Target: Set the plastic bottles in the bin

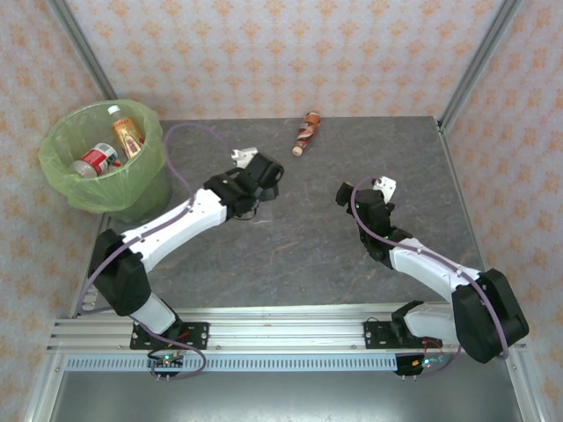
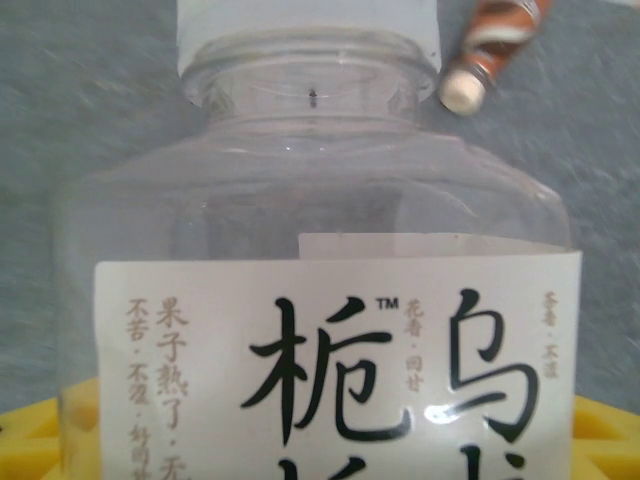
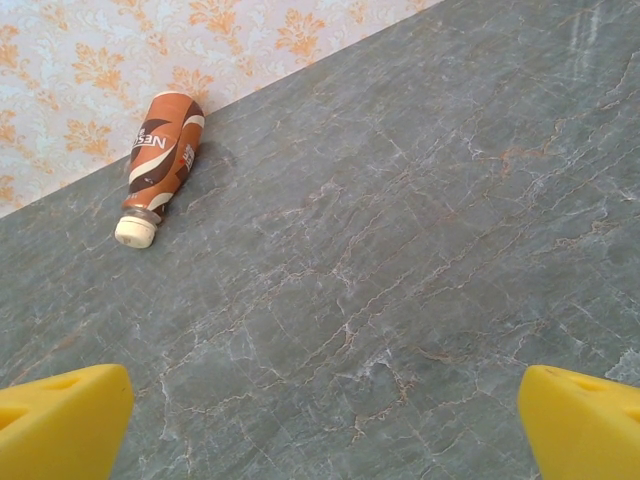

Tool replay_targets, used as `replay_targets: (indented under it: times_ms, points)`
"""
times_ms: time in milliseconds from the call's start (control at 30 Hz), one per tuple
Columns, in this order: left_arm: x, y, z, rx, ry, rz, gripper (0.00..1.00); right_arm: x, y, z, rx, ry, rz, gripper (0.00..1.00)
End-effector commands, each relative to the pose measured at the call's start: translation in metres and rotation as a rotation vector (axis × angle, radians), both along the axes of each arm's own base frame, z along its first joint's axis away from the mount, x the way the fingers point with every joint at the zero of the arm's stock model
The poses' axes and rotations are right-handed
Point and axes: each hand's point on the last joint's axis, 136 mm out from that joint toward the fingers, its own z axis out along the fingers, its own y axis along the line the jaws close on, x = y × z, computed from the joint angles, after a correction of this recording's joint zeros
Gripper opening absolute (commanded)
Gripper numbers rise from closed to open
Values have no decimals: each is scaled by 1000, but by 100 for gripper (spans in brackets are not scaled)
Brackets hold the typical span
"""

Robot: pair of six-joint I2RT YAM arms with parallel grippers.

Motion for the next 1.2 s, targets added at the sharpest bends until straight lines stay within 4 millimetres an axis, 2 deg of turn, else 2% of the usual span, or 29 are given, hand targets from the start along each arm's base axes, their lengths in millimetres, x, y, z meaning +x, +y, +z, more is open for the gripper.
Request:
replay_targets:
  times_ms: [0, 300, 467, 567, 833, 900, 1067, 1167]
  points:
    - [-3, 48, 51, 118, -109, 66, 51, 7, -3, 11, 25, -37, -32, 99]
    - [-14, 130, 148, 138, -357, 215, 51, 12, 5, 16, 42, -40, -6, 99]
    - [-20, 171, 193, 171, -485, 321, 51, 10, 4, 21, 60, -54, -10, 99]
    - [-20, 194, 214, 184, -531, 373, 51, 7, 1, 23, 55, -62, -19, 99]
    - [-19, 259, 244, 254, -550, 519, 51, 4, -2, 18, 26, -46, -20, 99]
    - [-21, 280, 250, 254, -554, 568, 51, 2, -4, 26, 30, -66, -21, 99]
    - [-20, 321, 255, 254, -552, 658, 51, -1, -6, 23, 15, -60, -22, 99]
    - [-14, 341, 250, 260, -525, 699, 51, -3, -7, 21, 7, -55, -22, 99]
